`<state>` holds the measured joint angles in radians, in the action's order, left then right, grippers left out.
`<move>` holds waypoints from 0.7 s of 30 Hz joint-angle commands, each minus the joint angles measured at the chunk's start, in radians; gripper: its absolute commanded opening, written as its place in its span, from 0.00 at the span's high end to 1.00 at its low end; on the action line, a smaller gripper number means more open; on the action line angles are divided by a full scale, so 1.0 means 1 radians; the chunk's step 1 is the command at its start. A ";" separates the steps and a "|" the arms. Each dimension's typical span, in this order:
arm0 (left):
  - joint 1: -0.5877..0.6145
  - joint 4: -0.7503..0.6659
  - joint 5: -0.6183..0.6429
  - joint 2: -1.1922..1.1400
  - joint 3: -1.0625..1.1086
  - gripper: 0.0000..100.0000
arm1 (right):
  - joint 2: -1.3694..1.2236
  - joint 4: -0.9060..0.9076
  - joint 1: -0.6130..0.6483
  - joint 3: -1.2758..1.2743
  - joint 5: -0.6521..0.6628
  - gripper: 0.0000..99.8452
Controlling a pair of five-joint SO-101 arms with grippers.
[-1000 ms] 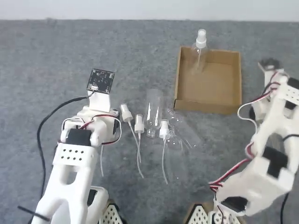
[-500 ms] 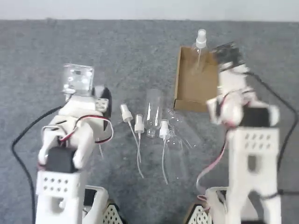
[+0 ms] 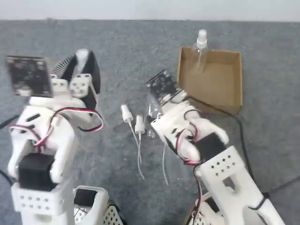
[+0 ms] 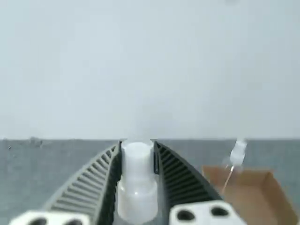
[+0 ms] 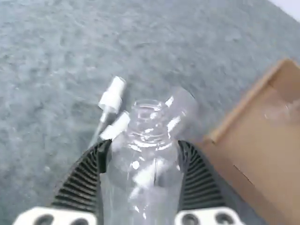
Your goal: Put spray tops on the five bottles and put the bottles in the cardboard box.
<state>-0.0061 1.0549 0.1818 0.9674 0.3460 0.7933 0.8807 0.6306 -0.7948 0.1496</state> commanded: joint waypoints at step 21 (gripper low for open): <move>-0.003 -0.265 0.224 -0.017 0.133 0.99 | 0.125 -0.401 0.171 -0.258 -0.021 0.99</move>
<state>-0.0077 0.8631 0.3982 0.9659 0.4442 0.8347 0.5017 0.7963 -1.0510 0.1389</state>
